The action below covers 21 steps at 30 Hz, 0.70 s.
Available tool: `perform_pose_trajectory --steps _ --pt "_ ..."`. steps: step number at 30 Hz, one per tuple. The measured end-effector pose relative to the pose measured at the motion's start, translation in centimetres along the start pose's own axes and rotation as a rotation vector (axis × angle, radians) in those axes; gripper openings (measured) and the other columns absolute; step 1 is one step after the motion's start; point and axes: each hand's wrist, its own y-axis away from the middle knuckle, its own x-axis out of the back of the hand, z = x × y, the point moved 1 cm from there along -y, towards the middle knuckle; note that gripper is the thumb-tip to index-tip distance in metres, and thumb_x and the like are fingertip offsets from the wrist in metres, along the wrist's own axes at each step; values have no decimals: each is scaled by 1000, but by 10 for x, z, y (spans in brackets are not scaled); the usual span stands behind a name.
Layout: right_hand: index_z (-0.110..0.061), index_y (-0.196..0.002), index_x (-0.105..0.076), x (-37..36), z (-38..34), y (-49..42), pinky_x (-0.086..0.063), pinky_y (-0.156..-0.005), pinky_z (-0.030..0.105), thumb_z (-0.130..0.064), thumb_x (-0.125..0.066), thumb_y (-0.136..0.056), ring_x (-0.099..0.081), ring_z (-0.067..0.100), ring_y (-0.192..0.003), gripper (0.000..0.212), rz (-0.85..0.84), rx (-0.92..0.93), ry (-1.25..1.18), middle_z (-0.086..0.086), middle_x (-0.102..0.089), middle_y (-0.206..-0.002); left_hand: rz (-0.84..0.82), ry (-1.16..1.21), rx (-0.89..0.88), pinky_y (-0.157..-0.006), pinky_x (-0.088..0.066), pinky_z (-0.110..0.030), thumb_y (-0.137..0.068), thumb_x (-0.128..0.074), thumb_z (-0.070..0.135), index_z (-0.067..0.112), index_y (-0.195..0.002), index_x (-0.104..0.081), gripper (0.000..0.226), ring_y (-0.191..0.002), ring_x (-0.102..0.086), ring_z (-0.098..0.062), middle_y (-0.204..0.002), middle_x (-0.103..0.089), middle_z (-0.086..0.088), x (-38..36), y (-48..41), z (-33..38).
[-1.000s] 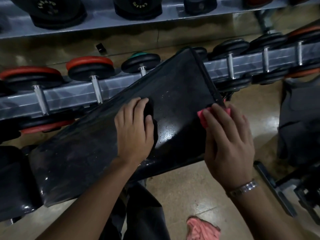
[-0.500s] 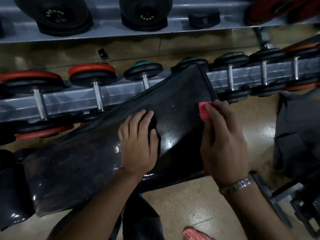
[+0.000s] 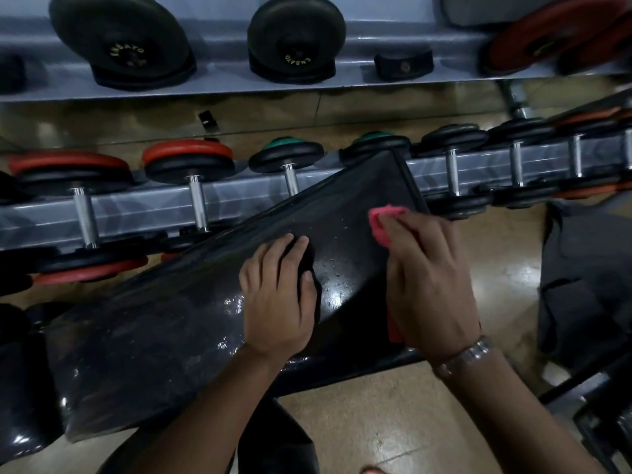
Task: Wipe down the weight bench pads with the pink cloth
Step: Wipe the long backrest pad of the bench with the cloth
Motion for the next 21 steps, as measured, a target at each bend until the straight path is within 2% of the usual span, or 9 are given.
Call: perform_pose_trajectory --steps 3,6,8,12,13,16,18,19,21 --pt "-5 -126 -68 10 11 5 -51 -91 51 2 -55 -94 -58 37 -111 35 -27 86 -46 13 -66 -125 7 -7 -6 -112 -28 -43 -99 -40 28 12 -139 -56 46 -132 -43 -29 -142 -53 -7 0 0 -1" --pt "-3 -125 -68 -2 9 -29 -50 -94 47 7 -54 -93 -58 37 -108 36 73 -45 8 15 -66 -124 22 -19 -19 -112 -28 -42 -98 -41 27 11 -138 -56 46 -131 -42 -28 -141 -54 -7 -1 -2 -1" --pt "-4 -126 -67 -13 0 -48 -48 -98 46 6 -52 -93 -58 36 -111 37 93 -62 8 14 -65 -125 32 -26 -31 -111 -29 -43 -98 -41 27 10 -138 -57 46 -130 -44 -28 -141 -54 -7 -1 -2 -1" --pt "-8 -122 -71 -8 3 -42 -45 -105 43 2 -50 -94 -59 30 -119 36 -49 236 -91 8 -68 -124 35 -21 -37 -109 -33 -46 -98 -42 27 10 -138 -57 46 -130 -44 -28 -141 -53 -7 -2 -2 -2" --pt "-7 -121 -72 -4 8 -43 -45 -105 42 2 -49 -95 -60 29 -118 36 -66 258 -115 8 -68 -123 33 -20 -37 -108 -34 -47 -98 -42 27 11 -138 -57 46 -129 -44 -28 -141 -53 -7 -2 -1 -2" --pt "-4 -121 -70 -10 17 -72 -46 -102 37 -1 -47 -94 -58 32 -114 36 -17 101 -99 12 -66 -122 22 -19 -34 -106 -36 -51 -97 -43 28 12 -138 -57 46 -129 -44 -28 -141 -53 -7 -3 -2 -3" --pt "-3 -120 -70 -22 9 -88 -46 -102 42 1 -47 -91 -57 36 -114 37 29 6 -32 15 -66 -120 21 -14 -26 -105 -36 -52 -97 -43 28 12 -138 -57 46 -129 -46 -28 -141 -54 -7 -2 -1 -3" --pt "-2 -118 -70 -26 4 -91 -46 -102 44 2 -47 -90 -57 37 -114 36 28 23 0 15 -66 -118 21 -11 -25 -105 -36 -52 -97 -43 27 12 -138 -57 46 -128 -46 -29 -141 -54 -6 -2 -1 -3" --pt "-3 -116 -71 -27 3 -85 -45 -105 46 3 -49 -89 -58 36 -116 35 -40 182 -32 14 -68 -117 20 -11 -27 -105 -37 -53 -97 -43 27 12 -138 -58 46 -128 -47 -29 -141 -55 -6 -1 -2 -3"
